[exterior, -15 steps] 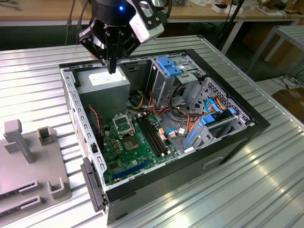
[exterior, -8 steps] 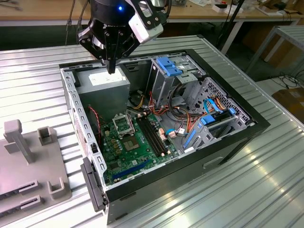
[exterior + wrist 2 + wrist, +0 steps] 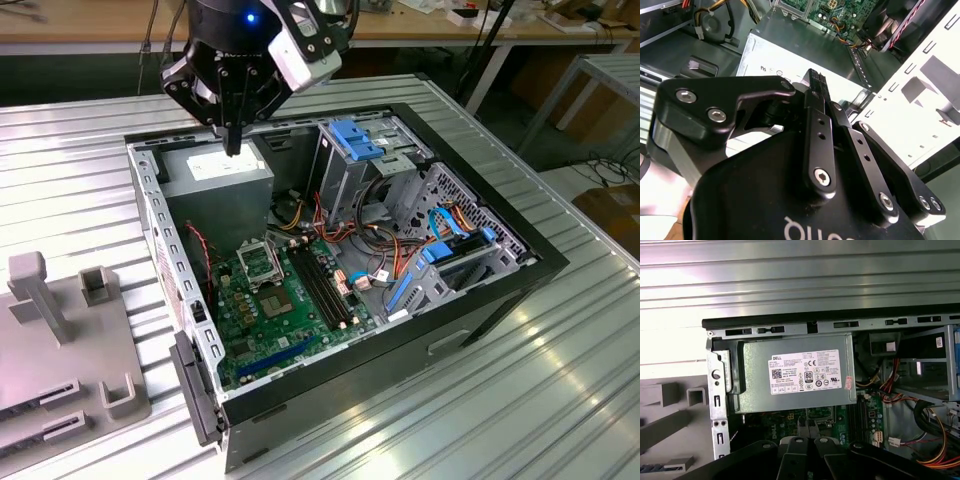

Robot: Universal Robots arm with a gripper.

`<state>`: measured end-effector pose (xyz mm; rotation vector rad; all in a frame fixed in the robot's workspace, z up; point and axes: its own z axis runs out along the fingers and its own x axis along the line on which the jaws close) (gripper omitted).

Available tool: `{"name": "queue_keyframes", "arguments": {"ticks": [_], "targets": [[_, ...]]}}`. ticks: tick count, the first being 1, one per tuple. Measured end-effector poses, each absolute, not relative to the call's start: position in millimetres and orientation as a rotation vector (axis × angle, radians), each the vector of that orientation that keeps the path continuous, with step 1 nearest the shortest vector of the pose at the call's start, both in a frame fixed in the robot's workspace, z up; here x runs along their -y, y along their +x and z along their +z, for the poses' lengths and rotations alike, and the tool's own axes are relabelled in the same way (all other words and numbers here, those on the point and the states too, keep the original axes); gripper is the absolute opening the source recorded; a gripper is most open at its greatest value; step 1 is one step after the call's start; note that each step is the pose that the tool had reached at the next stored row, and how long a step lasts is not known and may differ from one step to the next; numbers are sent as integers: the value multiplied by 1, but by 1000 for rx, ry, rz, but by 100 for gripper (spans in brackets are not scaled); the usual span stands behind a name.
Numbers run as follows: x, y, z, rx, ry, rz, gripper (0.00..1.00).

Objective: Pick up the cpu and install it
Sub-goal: 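Reach for the cpu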

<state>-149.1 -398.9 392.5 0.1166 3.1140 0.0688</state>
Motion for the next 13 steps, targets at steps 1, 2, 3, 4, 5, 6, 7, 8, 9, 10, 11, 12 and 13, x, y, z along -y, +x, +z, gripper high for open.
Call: {"name": "queue_keyframes", "arguments": {"ticks": [1, 2, 3, 4, 5, 6, 7, 8, 9, 10, 11, 12, 13], "targets": [[399, -149, 392, -3114, 117, 69, 11], [399, -150, 392, -3114, 117, 69, 11], [399, -150, 392, -3114, 117, 69, 11], [399, -150, 392, -3114, 117, 69, 11], [399, -150, 392, -3114, 117, 69, 11], [399, -150, 392, -3114, 117, 69, 11], [399, -151, 392, -3114, 117, 69, 11], [399, -151, 392, -3114, 117, 69, 11], [399, -151, 392, -3114, 117, 69, 11], [399, -151, 392, -3114, 117, 69, 11], [399, -152, 392, -3114, 117, 69, 11], [399, -152, 392, -3114, 117, 69, 11], [399, -152, 392, -3115, 117, 69, 11]]}}
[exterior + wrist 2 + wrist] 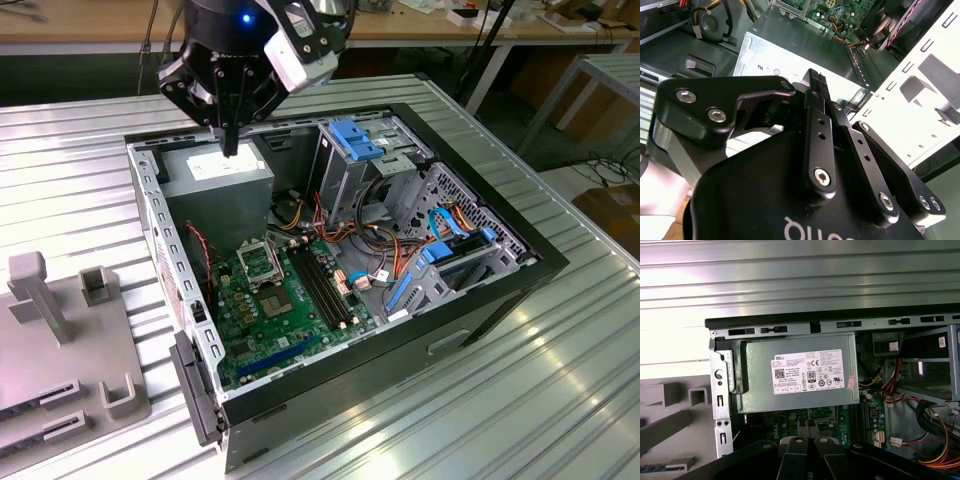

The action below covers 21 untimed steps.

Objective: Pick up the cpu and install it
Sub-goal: 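Reach for the cpu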

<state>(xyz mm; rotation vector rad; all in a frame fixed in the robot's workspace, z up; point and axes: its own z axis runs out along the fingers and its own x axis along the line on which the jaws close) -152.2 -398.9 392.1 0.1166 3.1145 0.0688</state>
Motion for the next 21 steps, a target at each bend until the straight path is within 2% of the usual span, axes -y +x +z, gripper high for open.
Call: {"name": "queue_keyframes", "arguments": {"ticks": [21], "targets": [[399, -157, 391, -3115, 117, 69, 11]]}}
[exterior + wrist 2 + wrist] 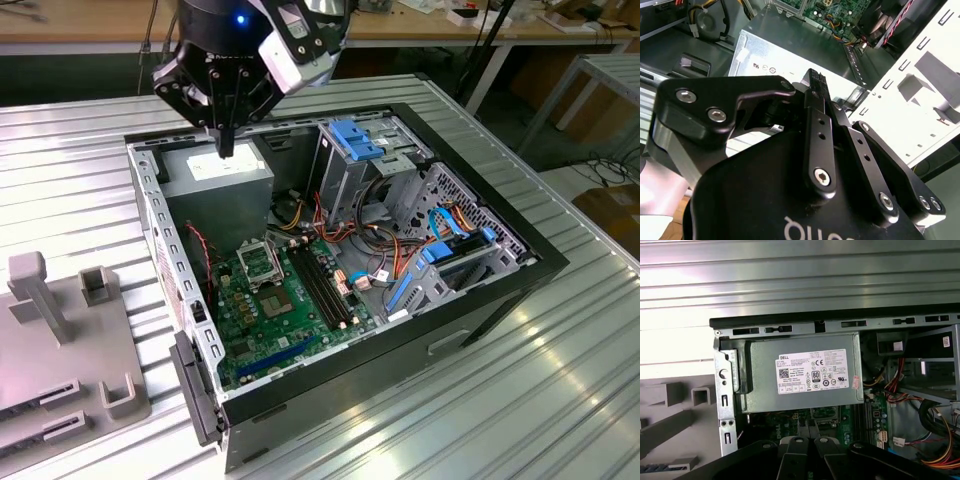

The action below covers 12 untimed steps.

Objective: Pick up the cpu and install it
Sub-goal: 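Reach for the cpu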

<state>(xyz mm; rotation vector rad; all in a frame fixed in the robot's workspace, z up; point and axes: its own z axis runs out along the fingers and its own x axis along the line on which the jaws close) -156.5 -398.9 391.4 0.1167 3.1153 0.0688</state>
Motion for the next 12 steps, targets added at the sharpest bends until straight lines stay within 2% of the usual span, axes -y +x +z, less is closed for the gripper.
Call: {"name": "queue_keyframes", "arguments": {"ticks": [12], "targets": [[399, -159, 391, -3116, 117, 69, 11]]}}
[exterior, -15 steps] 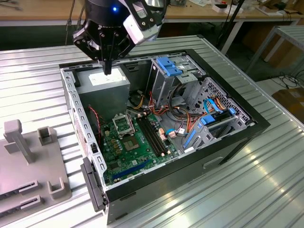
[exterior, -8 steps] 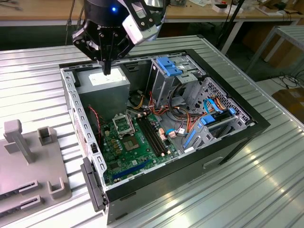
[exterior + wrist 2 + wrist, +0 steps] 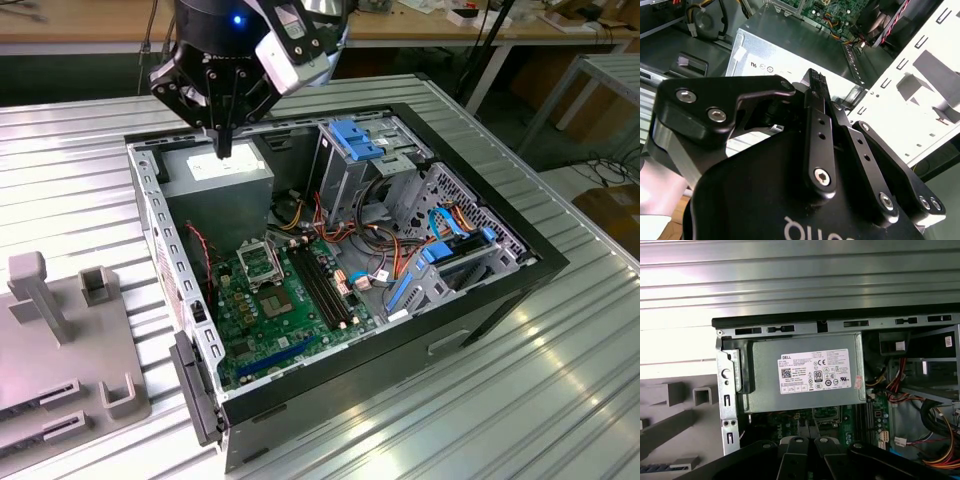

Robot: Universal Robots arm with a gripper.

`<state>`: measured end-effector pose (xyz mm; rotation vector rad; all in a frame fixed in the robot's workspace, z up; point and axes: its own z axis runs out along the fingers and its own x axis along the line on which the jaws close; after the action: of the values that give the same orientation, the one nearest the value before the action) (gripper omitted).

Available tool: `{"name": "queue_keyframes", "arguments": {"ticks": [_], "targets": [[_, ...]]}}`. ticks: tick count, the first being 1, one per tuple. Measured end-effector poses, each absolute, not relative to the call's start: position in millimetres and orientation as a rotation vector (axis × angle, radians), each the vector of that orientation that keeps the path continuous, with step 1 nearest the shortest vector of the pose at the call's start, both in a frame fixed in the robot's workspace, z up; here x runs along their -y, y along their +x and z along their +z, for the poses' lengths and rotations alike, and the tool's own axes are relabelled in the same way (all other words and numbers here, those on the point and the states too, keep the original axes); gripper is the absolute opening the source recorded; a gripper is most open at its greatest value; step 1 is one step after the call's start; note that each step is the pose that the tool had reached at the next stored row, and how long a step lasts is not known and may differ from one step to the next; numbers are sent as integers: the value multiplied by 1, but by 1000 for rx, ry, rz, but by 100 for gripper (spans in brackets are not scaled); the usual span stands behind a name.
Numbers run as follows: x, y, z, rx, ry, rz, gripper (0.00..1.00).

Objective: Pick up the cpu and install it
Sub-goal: 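Reach for the cpu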

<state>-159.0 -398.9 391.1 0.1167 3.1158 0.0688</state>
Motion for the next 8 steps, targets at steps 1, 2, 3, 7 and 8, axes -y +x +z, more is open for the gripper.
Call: {"name": "queue_keyframes", "arguments": {"ticks": [1, 2, 3, 7, 8], "targets": [[399, -159, 391, -3116, 117, 69, 11], [399, -159, 391, -3116, 117, 69, 11], [399, -160, 391, -3116, 117, 69, 11], [399, -161, 391, -3116, 117, 69, 11], [399, -161, 391, -3116, 117, 69, 11]]}}
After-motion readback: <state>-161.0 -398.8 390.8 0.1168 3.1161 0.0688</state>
